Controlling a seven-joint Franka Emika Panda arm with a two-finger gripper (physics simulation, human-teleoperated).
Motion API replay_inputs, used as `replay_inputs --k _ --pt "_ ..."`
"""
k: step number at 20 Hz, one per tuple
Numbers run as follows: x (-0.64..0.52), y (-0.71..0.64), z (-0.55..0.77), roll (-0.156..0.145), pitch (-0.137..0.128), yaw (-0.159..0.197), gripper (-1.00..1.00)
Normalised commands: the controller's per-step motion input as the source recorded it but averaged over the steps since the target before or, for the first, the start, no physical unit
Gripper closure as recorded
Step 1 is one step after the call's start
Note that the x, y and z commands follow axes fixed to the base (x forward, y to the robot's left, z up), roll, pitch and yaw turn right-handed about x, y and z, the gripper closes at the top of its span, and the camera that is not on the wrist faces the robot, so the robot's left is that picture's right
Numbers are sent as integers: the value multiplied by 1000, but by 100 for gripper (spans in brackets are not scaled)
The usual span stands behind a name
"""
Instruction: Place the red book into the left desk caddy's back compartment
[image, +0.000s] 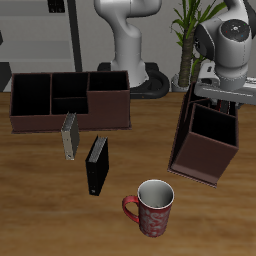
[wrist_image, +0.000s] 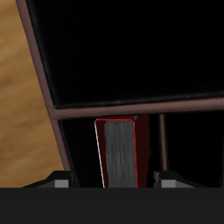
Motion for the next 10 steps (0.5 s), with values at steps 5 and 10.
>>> replay_inputs --k 5,10 --pt "9 -44 21 -2 -9 -9 -100" --pt "-61 -42 75 8 -16 -18 -100"
